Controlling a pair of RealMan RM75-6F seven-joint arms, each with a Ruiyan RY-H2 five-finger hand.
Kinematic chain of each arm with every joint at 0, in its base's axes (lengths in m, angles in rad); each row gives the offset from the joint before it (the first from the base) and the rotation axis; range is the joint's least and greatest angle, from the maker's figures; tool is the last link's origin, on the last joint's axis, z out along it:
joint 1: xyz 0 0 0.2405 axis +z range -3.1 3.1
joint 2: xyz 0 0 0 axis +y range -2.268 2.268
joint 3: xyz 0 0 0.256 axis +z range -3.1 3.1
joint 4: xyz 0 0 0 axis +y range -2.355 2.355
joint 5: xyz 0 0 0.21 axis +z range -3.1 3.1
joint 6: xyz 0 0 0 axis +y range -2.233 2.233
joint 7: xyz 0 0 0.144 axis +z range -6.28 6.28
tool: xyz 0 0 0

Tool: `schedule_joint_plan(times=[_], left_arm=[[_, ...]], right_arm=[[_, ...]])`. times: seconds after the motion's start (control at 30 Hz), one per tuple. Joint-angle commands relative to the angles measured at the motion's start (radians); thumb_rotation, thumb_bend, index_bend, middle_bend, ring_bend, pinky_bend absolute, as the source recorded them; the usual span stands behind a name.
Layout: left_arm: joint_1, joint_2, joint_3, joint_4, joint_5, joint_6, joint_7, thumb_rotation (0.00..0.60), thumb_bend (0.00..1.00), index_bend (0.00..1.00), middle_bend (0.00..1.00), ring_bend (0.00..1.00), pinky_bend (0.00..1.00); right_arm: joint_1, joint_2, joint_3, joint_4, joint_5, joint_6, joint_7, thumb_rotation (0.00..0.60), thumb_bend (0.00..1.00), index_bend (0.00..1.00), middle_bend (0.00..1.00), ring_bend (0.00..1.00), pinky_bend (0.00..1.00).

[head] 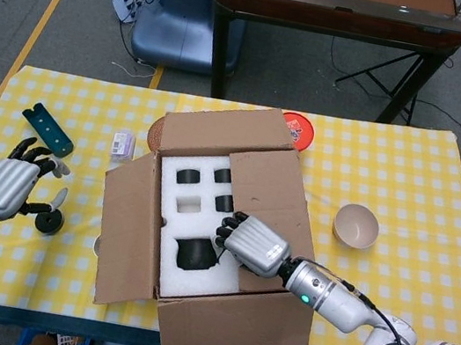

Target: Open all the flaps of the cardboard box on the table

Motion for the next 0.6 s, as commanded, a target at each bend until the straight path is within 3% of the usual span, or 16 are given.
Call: schedule_joint_plan(times=[0.03, 0.6], left_arm=[[0.003, -0.002, -0.002, 0.005, 0.003, -0.003, -0.006, 0.331, 0.44, 0.43, 0.40, 0.18, 0.00], [0.022, -0.008, -0.015, 0.040, 0.021, -0.020, -0.048, 0.334, 0.44, 0.44, 0.40, 0.18, 0.00]], right_arm=[[0.010, -0.009, -0.008, 0.009, 0.000, -0.002, -0.018, 0.600, 1.00, 0.42, 0.38, 0.23, 0.25], [0.024, -0.003, -0.042, 0.038, -0.010, 0.030, -0.097, 0.600, 1.00, 0.48, 0.46, 0.23, 0.24]])
